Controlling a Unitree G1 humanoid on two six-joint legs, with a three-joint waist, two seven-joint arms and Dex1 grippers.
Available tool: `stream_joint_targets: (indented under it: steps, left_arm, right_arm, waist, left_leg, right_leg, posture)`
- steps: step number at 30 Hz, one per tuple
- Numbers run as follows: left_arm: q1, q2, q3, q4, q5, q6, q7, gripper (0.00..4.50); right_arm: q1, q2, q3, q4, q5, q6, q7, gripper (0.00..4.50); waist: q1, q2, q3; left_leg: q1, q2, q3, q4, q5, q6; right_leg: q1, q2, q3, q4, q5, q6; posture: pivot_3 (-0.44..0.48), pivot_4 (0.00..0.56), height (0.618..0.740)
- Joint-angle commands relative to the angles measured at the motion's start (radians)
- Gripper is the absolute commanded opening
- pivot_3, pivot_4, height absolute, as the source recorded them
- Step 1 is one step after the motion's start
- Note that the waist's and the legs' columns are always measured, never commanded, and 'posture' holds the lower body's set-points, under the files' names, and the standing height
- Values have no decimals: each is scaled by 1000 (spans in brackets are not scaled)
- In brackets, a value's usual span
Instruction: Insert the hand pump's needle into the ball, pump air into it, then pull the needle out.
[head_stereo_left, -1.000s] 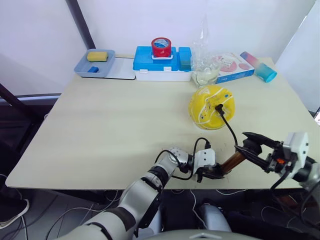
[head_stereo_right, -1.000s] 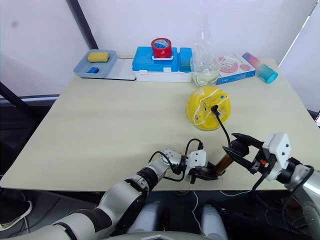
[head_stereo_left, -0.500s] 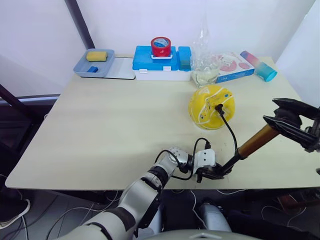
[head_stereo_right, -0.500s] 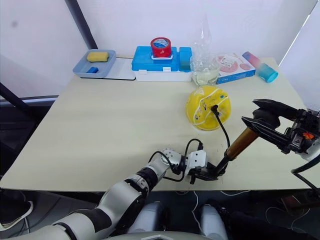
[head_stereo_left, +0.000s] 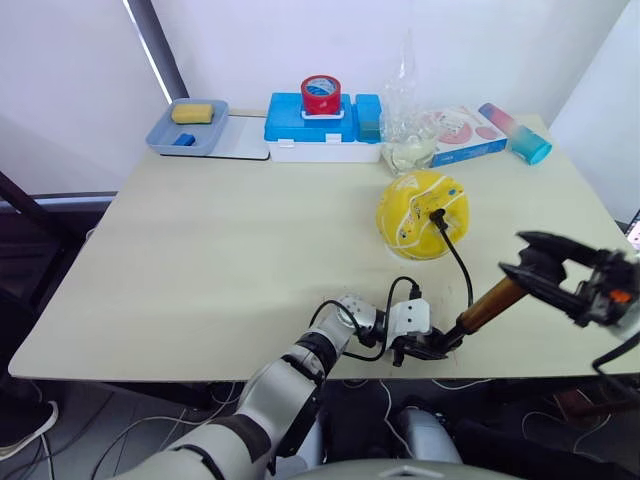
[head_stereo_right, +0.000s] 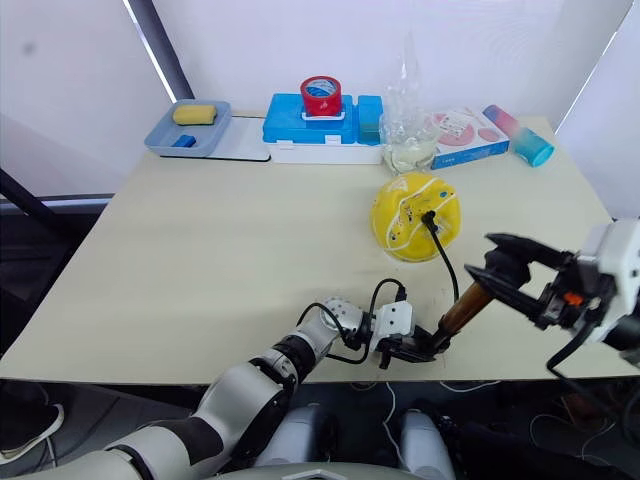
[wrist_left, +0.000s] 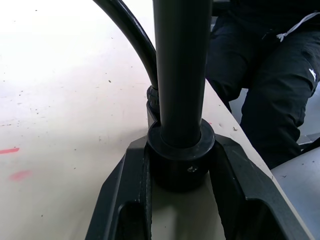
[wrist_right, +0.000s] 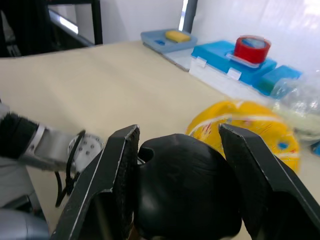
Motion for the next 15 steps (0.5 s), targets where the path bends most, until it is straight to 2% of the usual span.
stream_joint_targets:
  steps: [1, 5, 8, 15]
  left_arm:
    - [13, 6, -22, 34, 35, 22, -3, 1110]
    - [13, 10, -22, 33, 36, 20, -4, 1110]
    - [12, 12, -21, 32, 36, 20, -3, 1110]
    - [19, 16, -20, 30, 36, 17, -6, 1110]
  right_arm:
    - [50, 71, 148, 86, -186, -105, 4, 2047]
    - [52, 153, 230, 159, -272, -219, 7, 2047]
    - [43, 176, 234, 165, -274, -259, 13, 2047]
    - [11, 128, 86, 52, -83, -204, 28, 2047]
  waist:
    - [-1, 0, -1]
    - [-2, -2, -2]
    - [-3, -2, -4]
    - [-2, 0, -3]
  left_leg:
    - [0, 0, 0, 0, 0, 0]
    - [0, -1, 1, 0, 0, 0]
    - [1, -1, 1, 0, 0, 0]
    - [0, -1, 0, 0, 0, 0]
  right_leg:
    - [0, 1, 2, 0, -1, 1]
    - [0, 4, 11, 0, -1, 2]
    - [0, 5, 12, 0, -1, 2]
    - [0, 12, 28, 1, -3, 6]
  posture:
    - [0, 150, 737]
    - [0, 150, 737]
    - [0, 150, 737]
    - [0, 150, 737]
